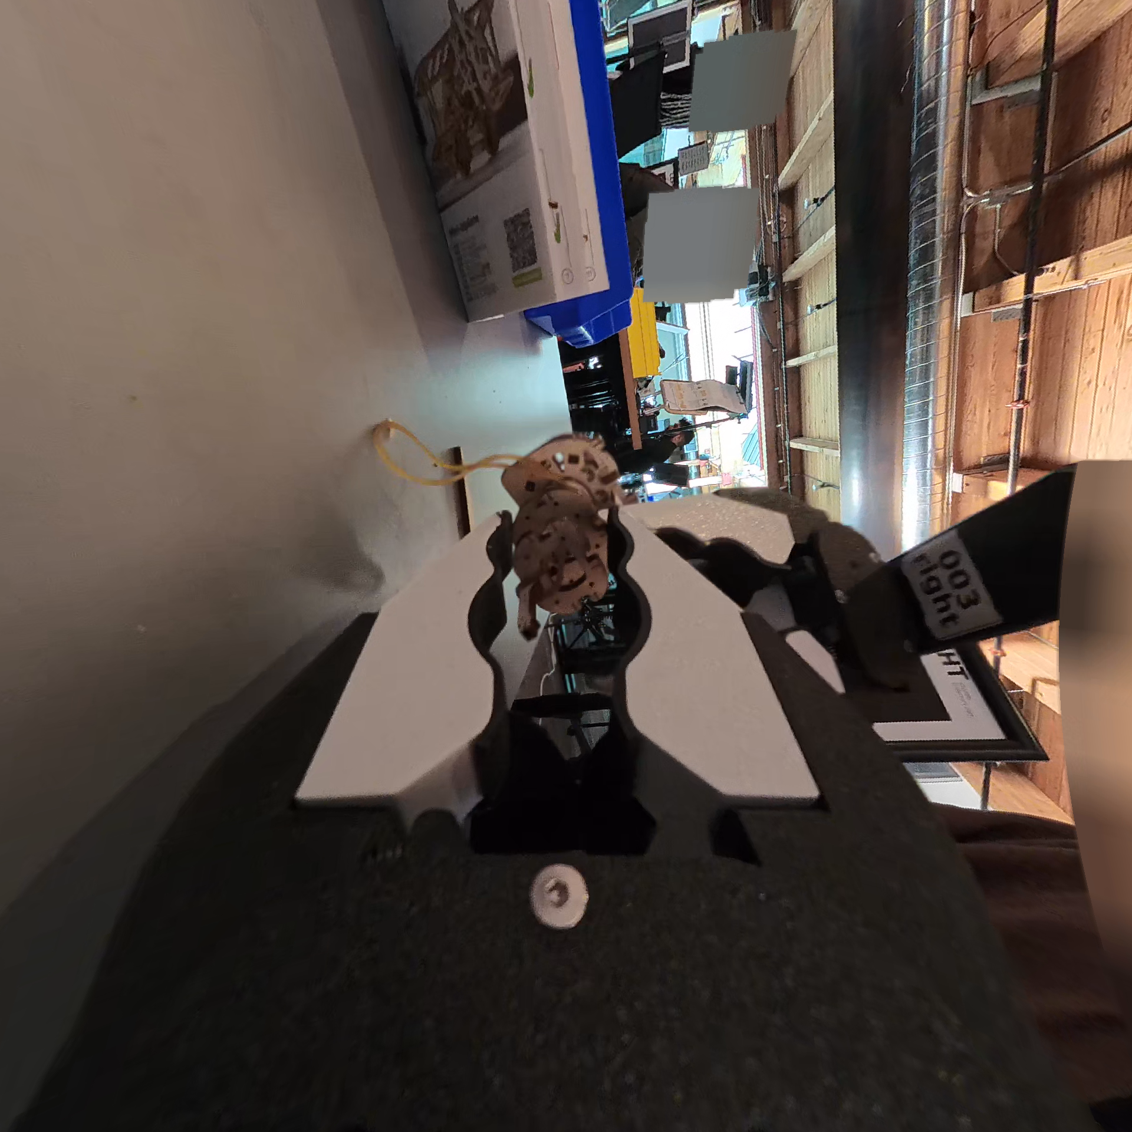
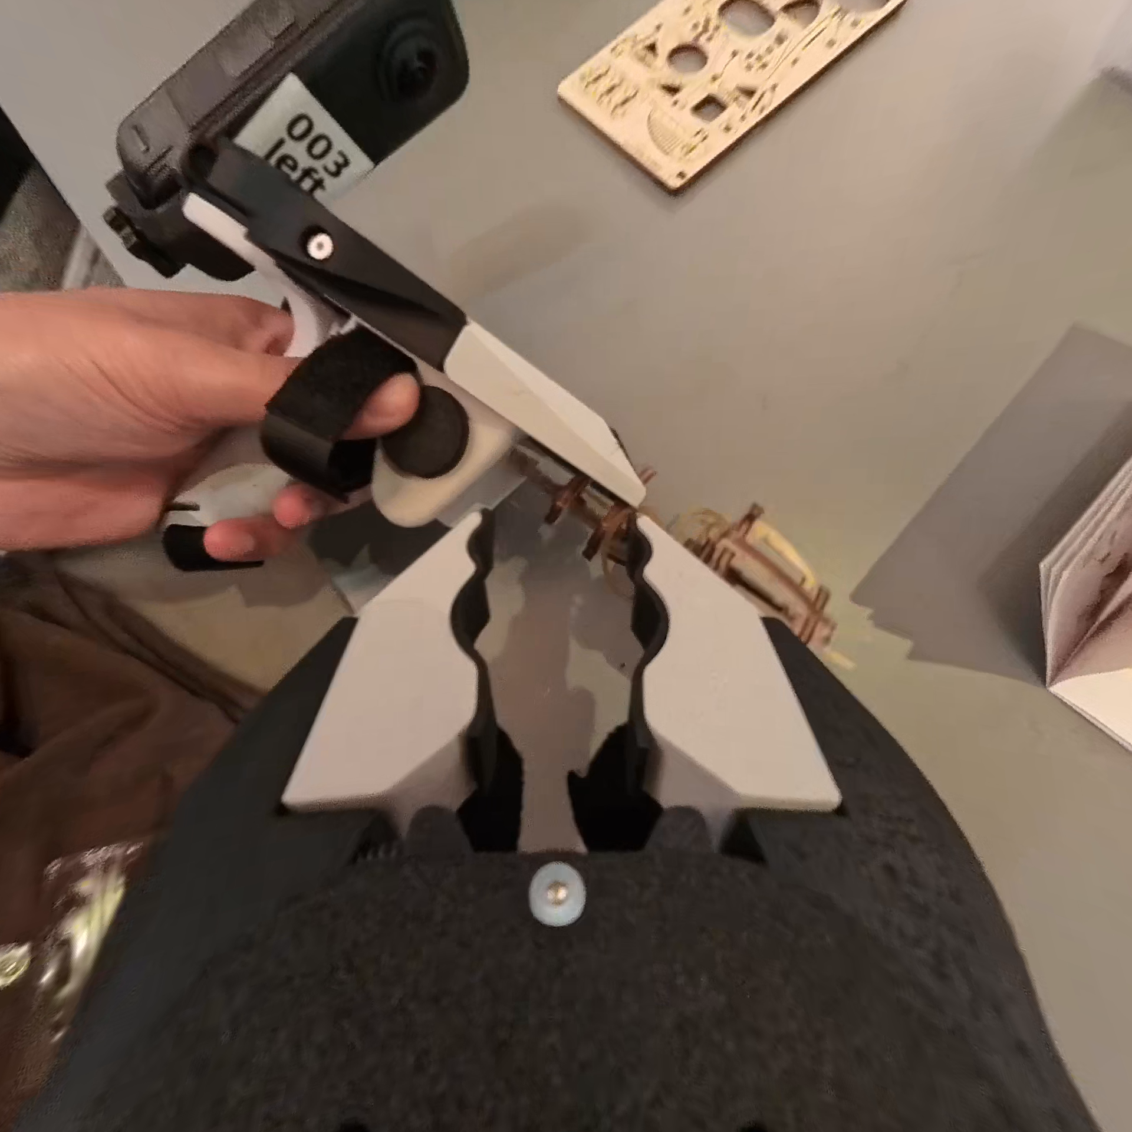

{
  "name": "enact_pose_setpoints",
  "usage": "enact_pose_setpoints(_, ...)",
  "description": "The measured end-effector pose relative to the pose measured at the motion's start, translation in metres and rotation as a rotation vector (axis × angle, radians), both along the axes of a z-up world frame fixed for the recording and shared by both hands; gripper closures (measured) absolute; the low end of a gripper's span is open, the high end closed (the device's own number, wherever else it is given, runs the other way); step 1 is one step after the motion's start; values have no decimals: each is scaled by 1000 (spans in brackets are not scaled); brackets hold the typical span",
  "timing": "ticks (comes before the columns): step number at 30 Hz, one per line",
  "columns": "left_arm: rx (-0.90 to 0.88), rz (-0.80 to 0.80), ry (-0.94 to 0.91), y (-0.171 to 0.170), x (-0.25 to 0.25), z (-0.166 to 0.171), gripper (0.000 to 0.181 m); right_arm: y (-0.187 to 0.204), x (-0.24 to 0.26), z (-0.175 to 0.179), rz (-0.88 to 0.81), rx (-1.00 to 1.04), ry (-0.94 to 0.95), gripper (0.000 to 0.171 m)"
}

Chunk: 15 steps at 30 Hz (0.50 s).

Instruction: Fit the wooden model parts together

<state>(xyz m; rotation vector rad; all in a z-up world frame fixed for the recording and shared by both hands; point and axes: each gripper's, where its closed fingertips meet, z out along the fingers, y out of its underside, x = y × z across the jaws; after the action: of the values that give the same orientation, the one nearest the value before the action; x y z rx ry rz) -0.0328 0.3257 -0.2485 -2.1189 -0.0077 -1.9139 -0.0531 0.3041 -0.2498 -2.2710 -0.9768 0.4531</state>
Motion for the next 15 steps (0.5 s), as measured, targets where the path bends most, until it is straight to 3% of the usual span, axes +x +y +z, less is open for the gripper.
enact_pose_setpoints(6, -18, 5, -39, 0, -1, 4, 156, -8, 1, 6, 31, -100, -138, 105)
enact_pose_setpoints(10, -45, 16, -60, 1, -4, 3, 156, -7, 2, 12, 25, -65, -138, 126)
enact_pose_setpoints(15, -63, 17, -82, 1, -4, 4, 156, -12, 1, 7, 31, -89, -128, 113)
